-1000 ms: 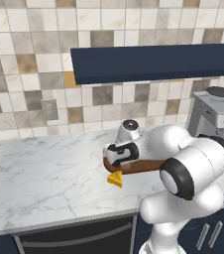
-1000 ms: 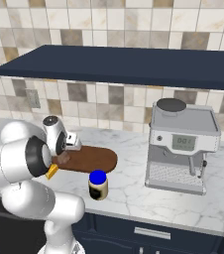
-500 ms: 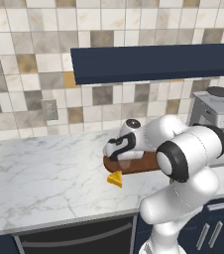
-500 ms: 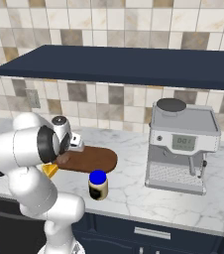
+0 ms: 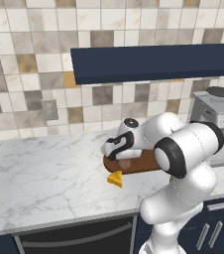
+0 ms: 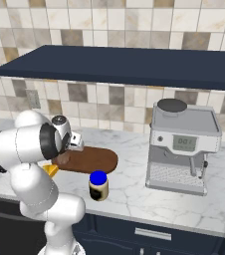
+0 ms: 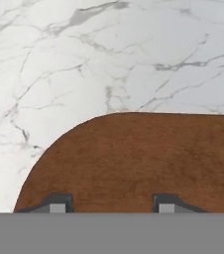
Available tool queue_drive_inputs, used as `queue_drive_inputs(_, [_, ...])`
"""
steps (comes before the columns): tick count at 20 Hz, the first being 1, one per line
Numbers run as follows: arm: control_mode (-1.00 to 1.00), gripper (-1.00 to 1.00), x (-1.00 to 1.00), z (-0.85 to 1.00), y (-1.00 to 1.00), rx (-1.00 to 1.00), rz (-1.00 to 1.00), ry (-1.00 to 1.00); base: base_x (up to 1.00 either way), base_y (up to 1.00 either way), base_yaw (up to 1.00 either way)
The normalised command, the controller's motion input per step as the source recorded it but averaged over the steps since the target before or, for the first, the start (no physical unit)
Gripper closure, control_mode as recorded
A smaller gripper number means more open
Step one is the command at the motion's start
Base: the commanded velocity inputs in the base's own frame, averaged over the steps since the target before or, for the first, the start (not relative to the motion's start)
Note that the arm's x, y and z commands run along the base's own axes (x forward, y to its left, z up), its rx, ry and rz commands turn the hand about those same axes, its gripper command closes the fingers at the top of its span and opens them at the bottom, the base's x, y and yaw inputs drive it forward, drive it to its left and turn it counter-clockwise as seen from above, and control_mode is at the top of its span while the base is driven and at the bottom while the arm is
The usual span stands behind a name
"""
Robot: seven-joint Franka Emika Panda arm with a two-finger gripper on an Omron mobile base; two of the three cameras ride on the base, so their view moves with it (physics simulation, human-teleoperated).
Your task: Retrieve the reheated potato from the microwave, then place the potato, cheese, and condiment on the cutting board.
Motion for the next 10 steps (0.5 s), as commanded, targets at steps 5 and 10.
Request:
queue_drive_inputs(5, [-1.00, -1.00, 0.00, 0.30, 0.24, 0.00, 0.00, 0.00, 0.00, 0.00, 0.00])
queue_drive_inputs(10, [-1.00, -1.00, -0.18, 0.34, 0.19, 0.00, 0.00, -0.01, 0.00, 0.00, 0.00])
